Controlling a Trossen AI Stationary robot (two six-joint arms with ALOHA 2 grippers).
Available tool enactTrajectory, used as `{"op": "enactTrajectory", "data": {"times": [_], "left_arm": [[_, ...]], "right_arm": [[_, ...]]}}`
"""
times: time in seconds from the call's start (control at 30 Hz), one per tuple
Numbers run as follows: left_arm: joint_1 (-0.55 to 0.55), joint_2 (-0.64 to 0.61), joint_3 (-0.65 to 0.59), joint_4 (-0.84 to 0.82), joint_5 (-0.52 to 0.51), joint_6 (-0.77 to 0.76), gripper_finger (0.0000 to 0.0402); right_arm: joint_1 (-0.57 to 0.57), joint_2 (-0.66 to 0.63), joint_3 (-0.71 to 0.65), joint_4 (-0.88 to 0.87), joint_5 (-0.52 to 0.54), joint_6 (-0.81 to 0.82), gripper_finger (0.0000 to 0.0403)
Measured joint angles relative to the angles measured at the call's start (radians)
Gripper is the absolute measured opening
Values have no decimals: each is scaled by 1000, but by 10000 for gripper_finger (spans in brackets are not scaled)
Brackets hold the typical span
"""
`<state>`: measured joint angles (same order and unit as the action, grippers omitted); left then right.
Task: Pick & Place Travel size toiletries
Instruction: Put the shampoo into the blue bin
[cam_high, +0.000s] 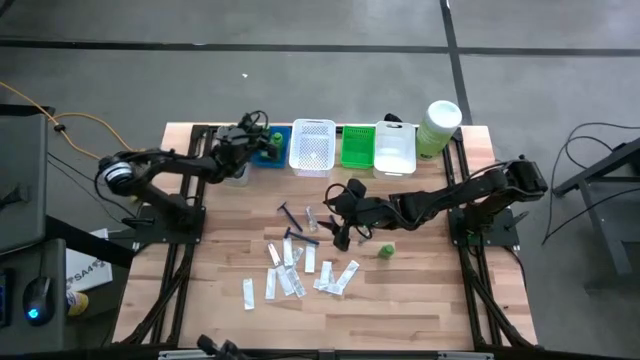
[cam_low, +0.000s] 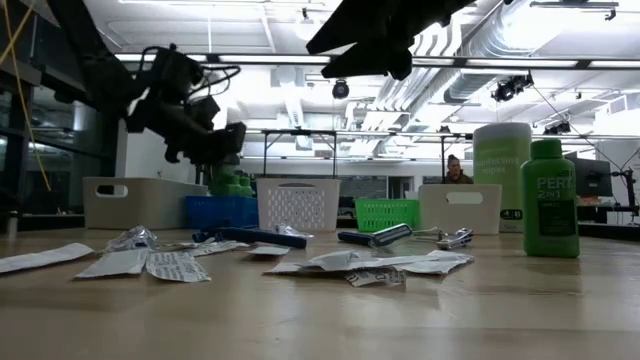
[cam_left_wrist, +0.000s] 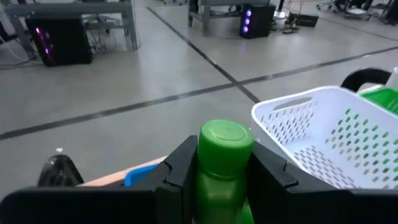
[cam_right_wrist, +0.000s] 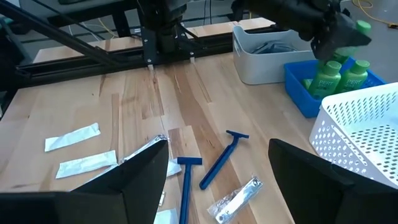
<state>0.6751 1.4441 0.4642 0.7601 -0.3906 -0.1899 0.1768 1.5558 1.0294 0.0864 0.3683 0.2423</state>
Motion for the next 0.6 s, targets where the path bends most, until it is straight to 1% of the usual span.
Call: {"op": "enactTrajectory", "data": {"times": [0.13, 0.27, 0.37, 0.6], "left_arm": [[-1, 57, 25, -3, 0, -24, 96], [-1, 91, 46, -19, 1, -61, 124], [-1, 92, 56, -48, 23, -85, 143], [-1, 92, 56, -53, 64, -127, 151]], "right_arm": [[0, 0, 0, 0, 0, 0, 270], [0, 0, 0, 0, 0, 0, 270], [0, 0, 0, 0, 0, 0, 270], [0, 0, 0, 0, 0, 0, 270]]}}
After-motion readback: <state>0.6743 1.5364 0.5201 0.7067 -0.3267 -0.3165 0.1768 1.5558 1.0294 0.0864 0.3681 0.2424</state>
